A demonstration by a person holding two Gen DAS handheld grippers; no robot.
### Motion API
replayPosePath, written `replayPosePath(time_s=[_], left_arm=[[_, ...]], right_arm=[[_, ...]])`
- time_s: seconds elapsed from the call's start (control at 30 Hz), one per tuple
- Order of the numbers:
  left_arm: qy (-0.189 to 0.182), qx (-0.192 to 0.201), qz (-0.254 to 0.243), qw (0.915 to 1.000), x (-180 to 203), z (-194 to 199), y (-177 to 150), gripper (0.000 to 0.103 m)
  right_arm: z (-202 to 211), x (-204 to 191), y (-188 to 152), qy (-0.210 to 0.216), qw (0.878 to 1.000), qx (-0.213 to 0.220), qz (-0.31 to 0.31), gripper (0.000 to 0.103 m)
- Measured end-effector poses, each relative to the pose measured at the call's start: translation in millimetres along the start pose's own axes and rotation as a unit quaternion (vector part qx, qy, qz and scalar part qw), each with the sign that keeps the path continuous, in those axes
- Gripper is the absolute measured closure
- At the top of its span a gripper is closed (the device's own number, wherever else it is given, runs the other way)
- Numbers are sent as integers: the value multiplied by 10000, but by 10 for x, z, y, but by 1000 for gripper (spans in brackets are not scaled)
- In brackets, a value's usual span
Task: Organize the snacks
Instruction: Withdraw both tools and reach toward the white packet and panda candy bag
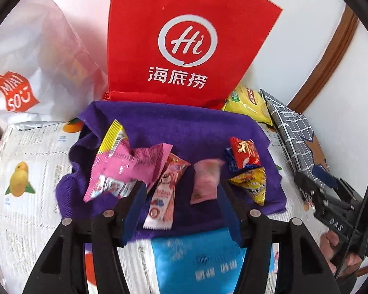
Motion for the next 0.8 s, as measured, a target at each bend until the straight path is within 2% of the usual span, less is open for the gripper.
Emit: replayPosePath(time_s=[0.13, 0.37, 0.57, 0.8], left_arm=[[27, 11, -19, 10000, 32, 162, -114, 45], [118, -9, -33, 9999, 65, 371, -311, 43], [183, -37, 58, 9998, 32, 476, -493, 42], [416, -80, 52, 9991, -63, 606, -656, 42]], right_arm=[[155, 129, -256, 51, 9997, -256, 40, 29], [263, 205, -821, 386, 9970, -667, 42, 29], [357, 61, -1158, 442, 9951, -668, 587, 29], [197, -75, -1389, 370, 9905, -840, 1022, 29]])
Point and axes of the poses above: each gripper's, at about its wrist camera, not at the fingertips, and z roughly against the way its jaws point, x to its right, y to its top, the point moved 3 cm from there along -z, roughly the way its jaws point, and after that the axes turned 4 degrees about -z, right-handed, at the moved point
